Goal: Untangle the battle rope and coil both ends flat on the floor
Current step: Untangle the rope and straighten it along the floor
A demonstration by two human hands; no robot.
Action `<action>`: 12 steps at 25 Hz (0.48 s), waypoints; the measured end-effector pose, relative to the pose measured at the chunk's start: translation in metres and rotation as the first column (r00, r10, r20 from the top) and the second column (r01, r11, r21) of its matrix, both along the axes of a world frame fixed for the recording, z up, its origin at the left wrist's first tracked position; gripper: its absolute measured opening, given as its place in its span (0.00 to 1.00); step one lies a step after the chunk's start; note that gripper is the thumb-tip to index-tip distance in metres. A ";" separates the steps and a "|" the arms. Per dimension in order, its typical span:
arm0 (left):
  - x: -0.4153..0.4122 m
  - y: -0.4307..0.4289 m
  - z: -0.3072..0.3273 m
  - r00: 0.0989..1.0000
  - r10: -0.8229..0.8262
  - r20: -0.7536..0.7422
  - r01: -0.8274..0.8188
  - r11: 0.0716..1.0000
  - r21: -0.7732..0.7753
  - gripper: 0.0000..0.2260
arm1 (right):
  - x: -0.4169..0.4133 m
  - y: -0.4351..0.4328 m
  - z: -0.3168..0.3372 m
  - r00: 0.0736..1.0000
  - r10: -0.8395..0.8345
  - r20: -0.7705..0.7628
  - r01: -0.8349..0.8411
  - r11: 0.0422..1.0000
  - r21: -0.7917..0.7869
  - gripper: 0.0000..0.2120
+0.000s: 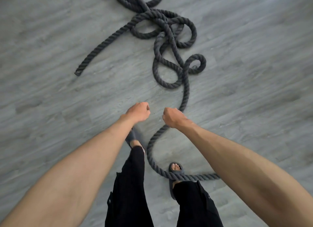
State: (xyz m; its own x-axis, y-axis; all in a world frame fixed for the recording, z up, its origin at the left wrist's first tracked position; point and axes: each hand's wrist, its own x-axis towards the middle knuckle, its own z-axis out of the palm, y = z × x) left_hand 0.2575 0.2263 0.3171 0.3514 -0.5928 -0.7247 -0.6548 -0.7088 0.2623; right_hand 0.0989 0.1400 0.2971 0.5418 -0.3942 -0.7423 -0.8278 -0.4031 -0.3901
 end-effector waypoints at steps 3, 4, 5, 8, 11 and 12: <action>0.062 -0.044 -0.008 0.998 -0.064 -0.008 0.064 0.998 0.023 0.10 | 0.066 -0.043 -0.001 1.000 0.011 -0.018 -0.011 1.000 -0.026 0.14; 0.090 -0.063 -0.015 0.995 -0.094 -0.017 0.094 0.995 0.031 0.10 | 0.094 -0.061 -0.005 0.999 0.003 -0.035 -0.004 1.000 -0.023 0.15; 0.115 -0.079 -0.021 0.992 -0.119 -0.034 0.120 0.992 0.048 0.09 | 0.119 -0.077 -0.008 0.998 -0.013 -0.054 0.012 1.000 -0.013 0.15; 0.198 -0.132 -0.038 0.979 -0.187 -0.080 0.195 0.976 0.096 0.10 | 0.200 -0.131 -0.020 0.994 -0.046 -0.095 0.045 0.999 -0.018 0.16; 0.297 -0.185 -0.035 0.978 -0.201 -0.056 0.205 0.976 0.077 0.11 | 0.285 -0.183 -0.020 0.986 -0.107 -0.127 0.105 0.994 -0.016 0.16; 0.329 -0.202 -0.032 0.983 -0.182 -0.037 0.184 0.980 0.074 0.11 | 0.313 -0.202 -0.020 0.986 -0.108 -0.124 0.108 0.994 -0.002 0.15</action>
State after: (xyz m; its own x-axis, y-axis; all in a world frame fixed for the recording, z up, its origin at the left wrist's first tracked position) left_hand 0.5864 0.0246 0.2852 0.2195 -0.5871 -0.7791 -0.7677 -0.5967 0.2334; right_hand 0.4117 -0.0615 0.2773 0.4001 -0.4420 -0.8029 -0.9084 -0.3073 -0.2835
